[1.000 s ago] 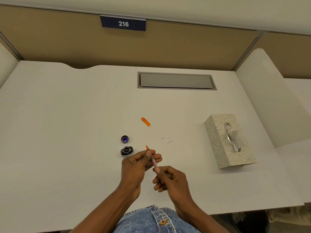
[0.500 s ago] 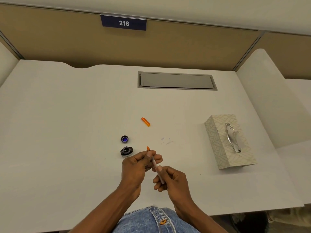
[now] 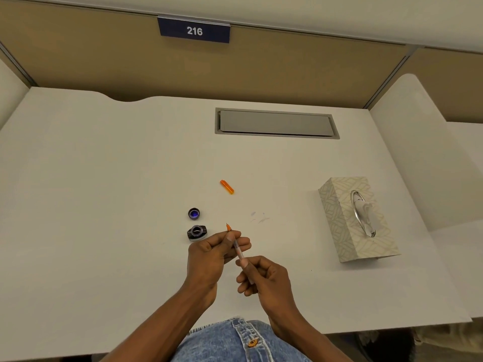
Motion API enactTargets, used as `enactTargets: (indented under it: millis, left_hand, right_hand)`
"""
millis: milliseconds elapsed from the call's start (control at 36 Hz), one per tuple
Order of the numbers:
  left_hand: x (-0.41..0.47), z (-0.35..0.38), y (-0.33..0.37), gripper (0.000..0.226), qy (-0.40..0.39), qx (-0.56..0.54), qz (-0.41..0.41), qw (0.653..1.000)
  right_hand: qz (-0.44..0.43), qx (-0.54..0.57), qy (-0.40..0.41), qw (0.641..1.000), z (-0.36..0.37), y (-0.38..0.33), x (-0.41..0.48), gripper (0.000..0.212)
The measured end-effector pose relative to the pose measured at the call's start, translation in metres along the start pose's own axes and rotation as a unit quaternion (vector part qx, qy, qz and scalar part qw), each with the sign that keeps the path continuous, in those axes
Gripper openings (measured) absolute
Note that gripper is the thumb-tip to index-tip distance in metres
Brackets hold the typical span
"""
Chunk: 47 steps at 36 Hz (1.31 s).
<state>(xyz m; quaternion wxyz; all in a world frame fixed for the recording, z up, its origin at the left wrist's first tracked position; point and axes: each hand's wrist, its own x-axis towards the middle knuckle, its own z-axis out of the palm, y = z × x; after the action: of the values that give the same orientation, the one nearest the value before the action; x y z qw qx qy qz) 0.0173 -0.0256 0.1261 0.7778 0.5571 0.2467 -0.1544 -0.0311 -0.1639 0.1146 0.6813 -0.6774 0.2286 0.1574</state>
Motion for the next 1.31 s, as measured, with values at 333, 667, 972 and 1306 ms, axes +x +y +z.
enactTargets:
  millis: [333, 667, 972, 1306]
  left_hand:
    - [0.005, -0.004, 0.005, 0.020, 0.007, -0.008, 0.000, 1.000]
    - [0.017, -0.012, 0.024, 0.020, 0.030, -0.043, 0.018, 0.998]
    - [0.022, -0.023, 0.031, 0.022, 0.048, -0.057, 0.023, 0.997]
    - [0.014, -0.018, 0.014, 0.017, 0.032, 0.006, 0.021, 0.999]
  right_hand:
    - [0.004, -0.009, 0.002, 1.000, -0.008, 0.005, 0.000, 0.016]
    - [0.003, -0.015, -0.013, 1.000, -0.025, 0.012, 0.003, 0.011]
    - [-0.043, -0.084, 0.065, 0.993, -0.035, 0.017, 0.021, 0.004]
    - [-0.066, -0.121, 0.175, 0.975, -0.050, 0.022, 0.078, 0.004]
